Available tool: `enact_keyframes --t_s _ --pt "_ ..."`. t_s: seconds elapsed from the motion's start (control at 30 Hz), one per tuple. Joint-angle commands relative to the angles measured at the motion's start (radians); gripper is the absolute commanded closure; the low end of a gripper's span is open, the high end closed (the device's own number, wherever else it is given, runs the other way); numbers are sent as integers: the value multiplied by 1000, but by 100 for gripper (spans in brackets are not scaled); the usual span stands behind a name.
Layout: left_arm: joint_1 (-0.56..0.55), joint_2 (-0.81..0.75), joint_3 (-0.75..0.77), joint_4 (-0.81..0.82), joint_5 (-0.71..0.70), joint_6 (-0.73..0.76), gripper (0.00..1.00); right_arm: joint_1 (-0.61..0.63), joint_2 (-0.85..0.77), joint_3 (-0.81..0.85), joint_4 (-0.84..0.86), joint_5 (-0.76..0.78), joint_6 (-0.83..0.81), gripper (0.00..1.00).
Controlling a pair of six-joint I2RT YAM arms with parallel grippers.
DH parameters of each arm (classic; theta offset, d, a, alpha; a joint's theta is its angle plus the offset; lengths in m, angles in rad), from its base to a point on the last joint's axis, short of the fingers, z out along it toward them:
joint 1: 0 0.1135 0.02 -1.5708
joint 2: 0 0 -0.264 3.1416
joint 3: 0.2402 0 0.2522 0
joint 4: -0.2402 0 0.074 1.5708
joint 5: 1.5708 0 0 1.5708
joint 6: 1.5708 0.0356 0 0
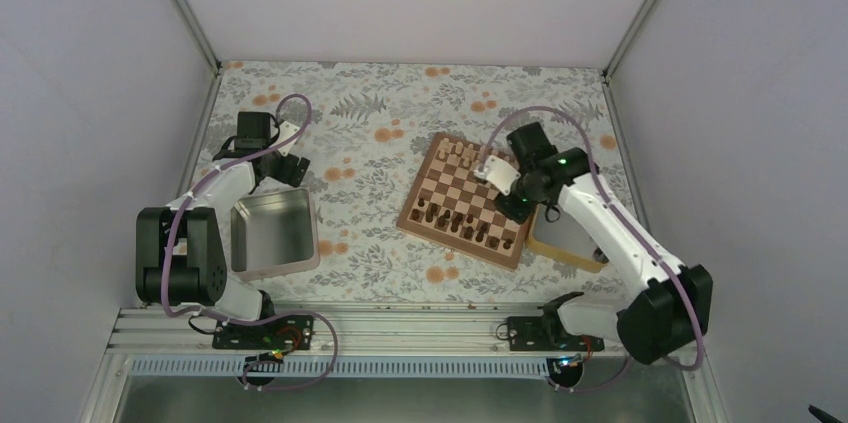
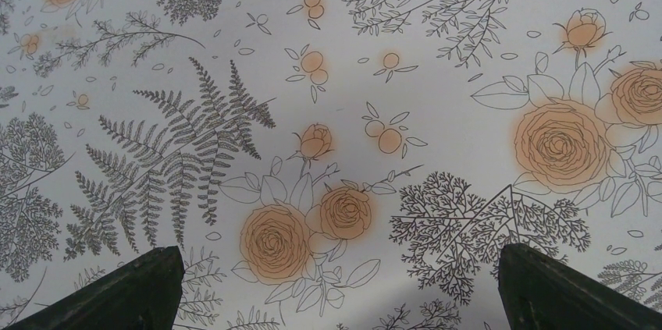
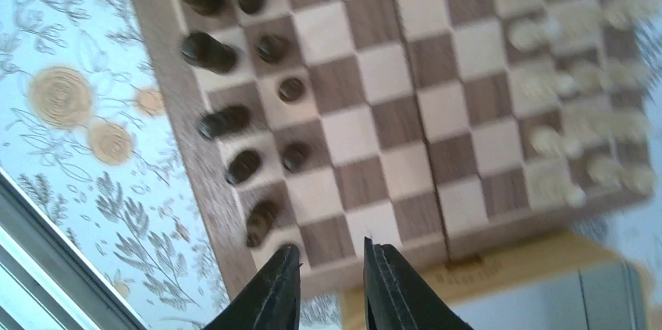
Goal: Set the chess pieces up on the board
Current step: Place the chess piece on the chessboard, then pick up the chess piece from the storage box.
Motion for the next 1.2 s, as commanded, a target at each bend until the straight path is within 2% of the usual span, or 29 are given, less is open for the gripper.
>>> enact_keyframes --t_s 0.0,0.17,0.3,0.67,0.83,1.17 --pt "2 -25 24 -7 7 -5 0 -138 -83 -20 -87 89 -8 75" --pt "2 -9 32 -10 16 -4 0 -395 -130 -129 -29 250 -52 73" --pt "-1 -1 35 -12 16 -4 0 -518 -114 -199 57 300 -75 72" --pt "-1 12 24 -8 2 -1 0 -819 41 -273 290 256 -235 73" --pt "0 14 20 -6 -6 -1 0 -878 99 -269 333 233 -269 73" --pt "-1 18 19 -1 -5 0 0 -893 185 -250 347 185 -282 74"
